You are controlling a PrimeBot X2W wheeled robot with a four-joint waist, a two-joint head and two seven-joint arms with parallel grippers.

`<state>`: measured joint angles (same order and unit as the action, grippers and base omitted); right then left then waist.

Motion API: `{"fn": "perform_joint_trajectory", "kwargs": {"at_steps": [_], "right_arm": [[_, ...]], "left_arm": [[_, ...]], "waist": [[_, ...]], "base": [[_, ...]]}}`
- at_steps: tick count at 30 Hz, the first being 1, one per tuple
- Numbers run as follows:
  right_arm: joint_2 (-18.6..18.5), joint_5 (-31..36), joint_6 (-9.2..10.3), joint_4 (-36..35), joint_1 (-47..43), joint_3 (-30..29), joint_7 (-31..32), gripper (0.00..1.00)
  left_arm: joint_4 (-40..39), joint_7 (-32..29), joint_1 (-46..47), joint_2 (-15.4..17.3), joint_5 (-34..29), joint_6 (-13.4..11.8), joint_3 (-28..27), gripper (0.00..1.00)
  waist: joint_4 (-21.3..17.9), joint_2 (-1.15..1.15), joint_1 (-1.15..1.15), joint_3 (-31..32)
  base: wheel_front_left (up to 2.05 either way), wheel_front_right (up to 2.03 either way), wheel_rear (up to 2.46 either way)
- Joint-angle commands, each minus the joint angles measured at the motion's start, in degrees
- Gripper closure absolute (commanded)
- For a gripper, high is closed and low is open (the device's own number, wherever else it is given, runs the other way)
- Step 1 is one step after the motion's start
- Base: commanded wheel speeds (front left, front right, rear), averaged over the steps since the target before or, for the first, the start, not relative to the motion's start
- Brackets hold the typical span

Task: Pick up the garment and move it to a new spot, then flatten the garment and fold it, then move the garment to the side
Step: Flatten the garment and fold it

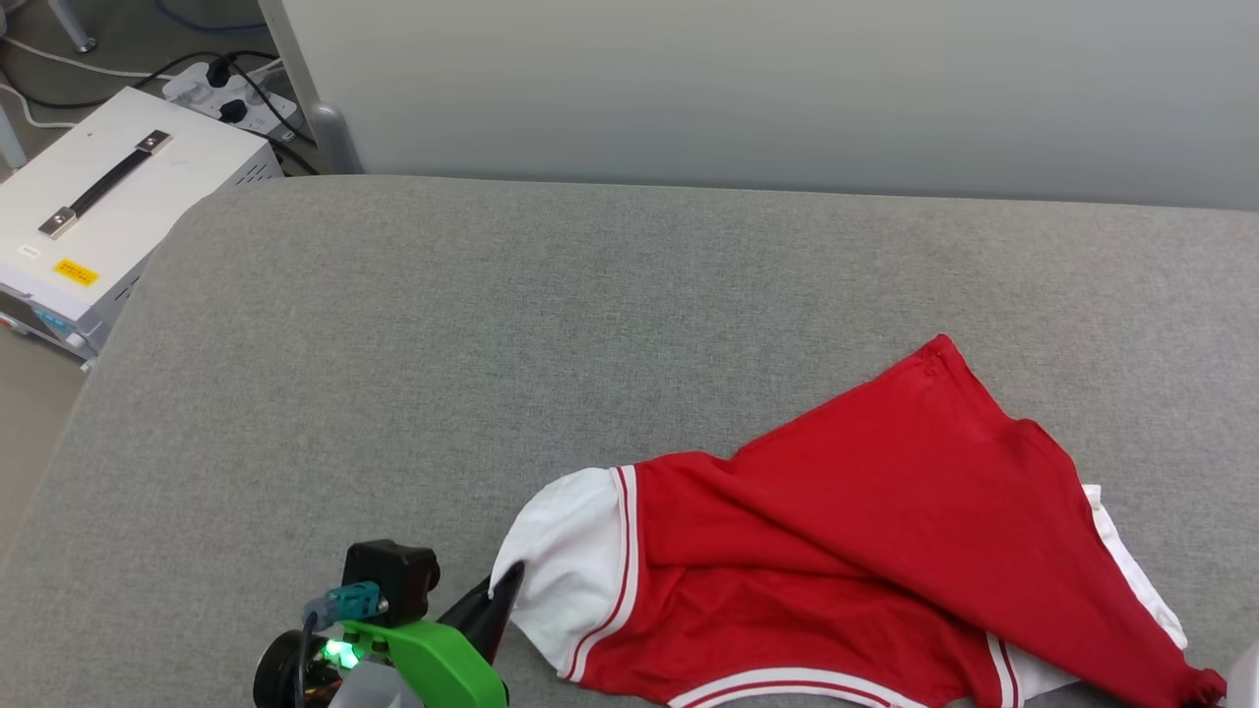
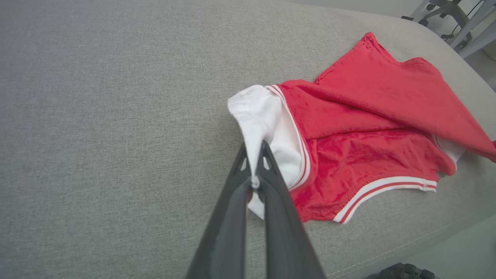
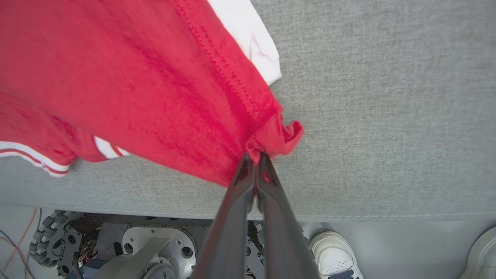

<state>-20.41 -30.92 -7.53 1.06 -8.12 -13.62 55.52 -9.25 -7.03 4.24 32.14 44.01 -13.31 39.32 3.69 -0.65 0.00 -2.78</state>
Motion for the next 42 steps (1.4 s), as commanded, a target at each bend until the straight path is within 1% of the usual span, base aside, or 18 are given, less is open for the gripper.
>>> {"fn": "perform_joint_trajectory", "kwargs": {"at_steps": [1,2,6,10,14,17,20,24,32,38,42], "right_arm": [[-0.01,0.34,0.04,0.10,-0.24,0.31,-0.78,0.59],[0.00,0.34,0.04,0.09,0.01,0.41,-1.15,0.00],[-0.65,-0.11,0.04,-0.48,1.82,1.11,-2.28,0.00],[-1.71,-1.47,0.04,-2.80,4.86,2.01,-2.62,0.00],[-3.33,-2.31,0.04,-5.94,10.08,4.23,-2.35,0.00],[-4.25,-2.70,0.04,-7.26,15.11,6.06,-1.84,0.00],[-4.63,-2.42,0.04,-7.16,20.04,8.11,-1.20,0.00],[-5.66,-0.79,0.04,-4.36,26.40,10.89,-0.76,0.00],[-6.78,4.14,0.04,5.42,35.37,12.81,-0.52,0.00],[-7.88,6.61,0.04,11.45,39.33,13.57,0.05,0.00],[-8.48,7.39,0.04,14.36,39.93,15.06,0.41,0.00]], "left_arm": [[0.17,0.20,0.21,-0.23,-0.34,0.35,0.23,1.00],[0.17,0.18,0.28,-0.23,-0.36,0.44,0.31,1.00],[-0.20,0.17,0.68,-0.08,-0.54,0.55,0.35,1.00],[-1.11,0.18,0.81,0.15,-0.79,0.51,0.45,1.00],[-2.71,0.01,0.94,1.09,-1.43,0.53,0.56,1.00],[-4.30,-0.34,1.84,1.57,-2.23,0.82,0.86,1.00],[-5.67,-0.62,3.02,1.62,-2.85,1.03,1.01,1.00],[-6.82,-0.85,5.02,0.95,-3.54,1.75,1.50,1.00],[-6.40,-0.92,7.73,-1.01,-4.46,3.20,3.11,1.00],[-5.65,-0.43,8.88,-2.66,-4.66,4.06,4.14,1.00],[-5.13,0.04,9.37,-3.54,-4.58,4.31,4.39,1.00]], "waist": [[0.02,0.65,0.00,-0.13],[0.05,0.65,0.00,-0.21],[0.24,0.65,0.00,-0.60],[0.62,0.65,0.00,-1.33],[1.23,0.65,0.00,-3.47],[2.71,0.65,0.00,-6.05],[4.37,0.65,0.00,-8.77],[7.29,0.65,0.00,-12.48],[12.86,0.65,0.00,-17.19],[15.00,0.65,0.00,-18.83],[15.89,0.65,0.00,-19.46]], "base": [[0.00,0.00,0.00],[0.00,0.00,0.00],[0.00,0.00,0.00],[0.00,0.00,0.00],[0.00,0.00,0.00],[0.00,0.00,0.00],[0.00,0.00,0.00],[0.00,0.00,0.00],[0.00,0.00,0.00],[0.00,0.00,0.00],[0.00,0.00,0.00]]}}
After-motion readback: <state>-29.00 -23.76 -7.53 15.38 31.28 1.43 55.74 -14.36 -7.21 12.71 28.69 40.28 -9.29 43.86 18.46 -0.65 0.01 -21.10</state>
